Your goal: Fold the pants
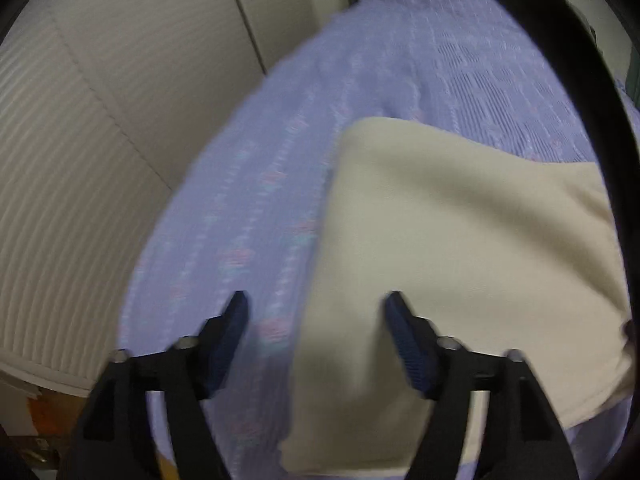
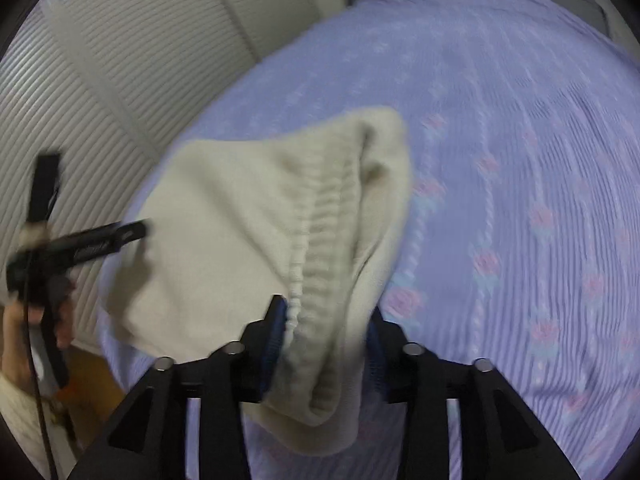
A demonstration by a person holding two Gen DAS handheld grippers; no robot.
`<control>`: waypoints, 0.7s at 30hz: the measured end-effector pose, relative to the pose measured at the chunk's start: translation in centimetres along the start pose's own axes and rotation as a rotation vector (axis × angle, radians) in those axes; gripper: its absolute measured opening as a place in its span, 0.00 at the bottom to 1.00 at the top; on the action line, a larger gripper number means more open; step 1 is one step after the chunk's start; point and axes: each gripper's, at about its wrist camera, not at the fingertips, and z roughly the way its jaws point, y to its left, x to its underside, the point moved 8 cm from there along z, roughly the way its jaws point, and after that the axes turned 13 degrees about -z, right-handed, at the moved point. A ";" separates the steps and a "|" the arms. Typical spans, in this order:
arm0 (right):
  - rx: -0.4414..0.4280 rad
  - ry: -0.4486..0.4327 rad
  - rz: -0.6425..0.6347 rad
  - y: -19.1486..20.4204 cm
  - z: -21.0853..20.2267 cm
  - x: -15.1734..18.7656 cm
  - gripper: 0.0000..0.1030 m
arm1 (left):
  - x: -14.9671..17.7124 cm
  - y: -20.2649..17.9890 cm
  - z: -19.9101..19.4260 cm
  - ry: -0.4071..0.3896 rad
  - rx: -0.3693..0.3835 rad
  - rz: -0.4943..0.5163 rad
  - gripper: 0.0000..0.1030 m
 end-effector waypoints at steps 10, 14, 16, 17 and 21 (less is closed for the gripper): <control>0.272 -0.190 -0.097 -6.3 -13.5 2.7 0.76 | 1.9 -5.4 -13.4 -0.279 0.027 0.140 0.86; 0.327 -0.257 -0.102 -9.4 -20.0 3.8 0.84 | 4.0 -10.0 -19.5 -0.376 0.095 0.155 0.97; 0.353 -0.296 -0.089 -10.9 -23.7 4.7 0.90 | 5.0 -11.8 -21.9 -0.414 0.124 0.167 0.99; 0.361 -0.306 -0.087 -11.7 -25.0 4.9 0.93 | 5.7 -13.0 -23.4 -0.436 0.144 0.179 1.00; 0.404 -0.336 -0.095 -14.0 -31.0 6.4 0.94 | 8.5 -17.6 -27.2 -0.453 0.214 0.239 1.00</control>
